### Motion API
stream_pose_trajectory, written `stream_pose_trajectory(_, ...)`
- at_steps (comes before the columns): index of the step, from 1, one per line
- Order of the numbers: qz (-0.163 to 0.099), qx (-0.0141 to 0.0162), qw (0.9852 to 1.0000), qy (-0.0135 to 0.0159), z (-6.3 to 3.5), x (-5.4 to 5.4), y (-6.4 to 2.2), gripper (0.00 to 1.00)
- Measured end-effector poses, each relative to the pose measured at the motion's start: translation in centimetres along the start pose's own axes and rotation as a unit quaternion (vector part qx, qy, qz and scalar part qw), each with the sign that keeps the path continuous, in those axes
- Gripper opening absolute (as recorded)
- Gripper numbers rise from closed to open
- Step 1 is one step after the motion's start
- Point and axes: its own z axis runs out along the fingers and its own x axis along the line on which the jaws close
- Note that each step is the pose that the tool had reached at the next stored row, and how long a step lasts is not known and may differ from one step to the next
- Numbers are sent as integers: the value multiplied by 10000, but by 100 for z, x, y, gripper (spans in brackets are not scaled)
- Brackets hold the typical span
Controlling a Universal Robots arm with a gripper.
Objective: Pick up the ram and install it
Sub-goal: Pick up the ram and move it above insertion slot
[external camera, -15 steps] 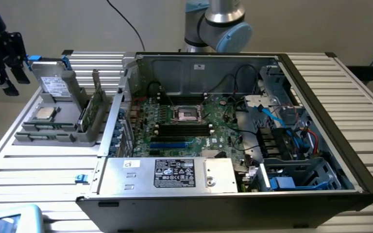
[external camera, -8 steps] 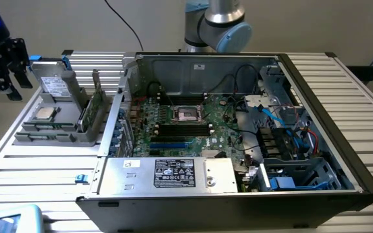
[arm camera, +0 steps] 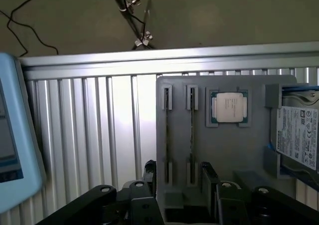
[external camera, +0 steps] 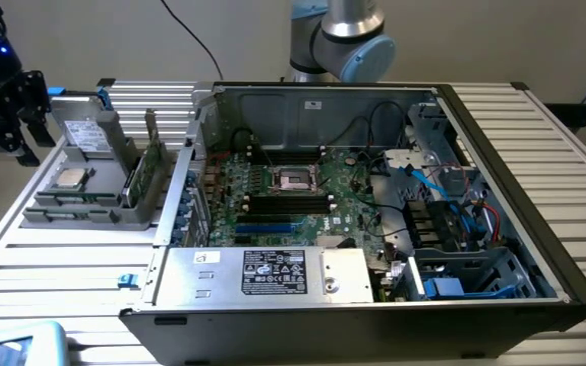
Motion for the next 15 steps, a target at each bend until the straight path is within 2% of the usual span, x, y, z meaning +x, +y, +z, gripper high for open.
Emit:
stream_pose_trajectory(7,-2,1,10000,-1,117,39,-79,48)
stream_pose_trajectory(15,-4,0,10000,0,262,52,-101,48)
